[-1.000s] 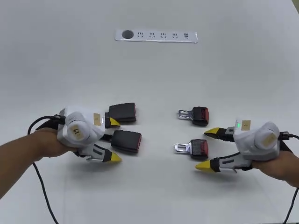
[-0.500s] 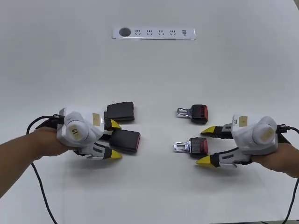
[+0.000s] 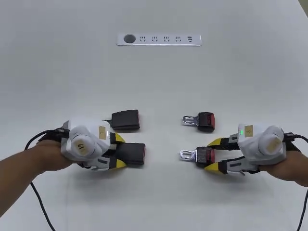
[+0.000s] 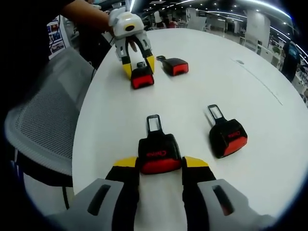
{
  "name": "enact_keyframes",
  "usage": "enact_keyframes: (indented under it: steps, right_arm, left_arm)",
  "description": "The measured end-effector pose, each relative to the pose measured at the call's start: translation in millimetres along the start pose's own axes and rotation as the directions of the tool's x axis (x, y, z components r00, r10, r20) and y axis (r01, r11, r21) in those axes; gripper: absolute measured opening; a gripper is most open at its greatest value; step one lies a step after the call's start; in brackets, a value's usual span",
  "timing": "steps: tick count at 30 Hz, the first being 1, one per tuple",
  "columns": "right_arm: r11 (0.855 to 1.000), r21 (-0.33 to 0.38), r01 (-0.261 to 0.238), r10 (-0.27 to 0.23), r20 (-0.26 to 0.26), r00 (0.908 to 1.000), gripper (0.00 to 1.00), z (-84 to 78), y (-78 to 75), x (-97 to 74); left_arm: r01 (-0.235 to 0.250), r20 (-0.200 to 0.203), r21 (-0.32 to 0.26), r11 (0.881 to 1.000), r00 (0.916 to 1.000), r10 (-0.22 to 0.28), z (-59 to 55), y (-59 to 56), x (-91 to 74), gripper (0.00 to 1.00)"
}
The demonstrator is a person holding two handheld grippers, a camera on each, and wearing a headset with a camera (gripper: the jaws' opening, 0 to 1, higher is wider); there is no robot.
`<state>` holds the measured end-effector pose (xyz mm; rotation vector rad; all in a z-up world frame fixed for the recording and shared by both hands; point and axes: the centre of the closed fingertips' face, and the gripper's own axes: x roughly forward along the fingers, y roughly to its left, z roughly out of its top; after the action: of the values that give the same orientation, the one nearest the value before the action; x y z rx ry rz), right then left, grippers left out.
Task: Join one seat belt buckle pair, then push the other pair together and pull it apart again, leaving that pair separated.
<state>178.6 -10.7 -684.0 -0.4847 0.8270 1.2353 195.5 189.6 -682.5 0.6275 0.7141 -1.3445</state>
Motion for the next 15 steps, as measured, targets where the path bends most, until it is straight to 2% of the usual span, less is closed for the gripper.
enact_keyframes:
  steps: [4,10,15]
  right_arm:
    - [1.0,-0.001,-0.013,0.013,-0.025,0.9996,0.33,1.9,-0.2,0.4]
    - [0.999,-0.004,-0.035,0.034,-0.059,0.9977,0.33,-2.6,-4.9,3.3]
    - [0.999,-0.008,-0.036,0.035,-0.095,0.9949,0.33,-3.8,-4.7,5.7]
  left_arm:
    - [0.003,0.0,-0.008,1.0,1.0,-0.003,-1.9,1.1,-0.2,0.34]
    - [0.0,-0.025,-0.011,1.0,0.9997,0.0,-3.1,1.8,-0.3,0.34]
    - [-0.003,-0.031,-0.024,1.0,0.9995,0.003,-5.5,2.2,-0.7,0.34]
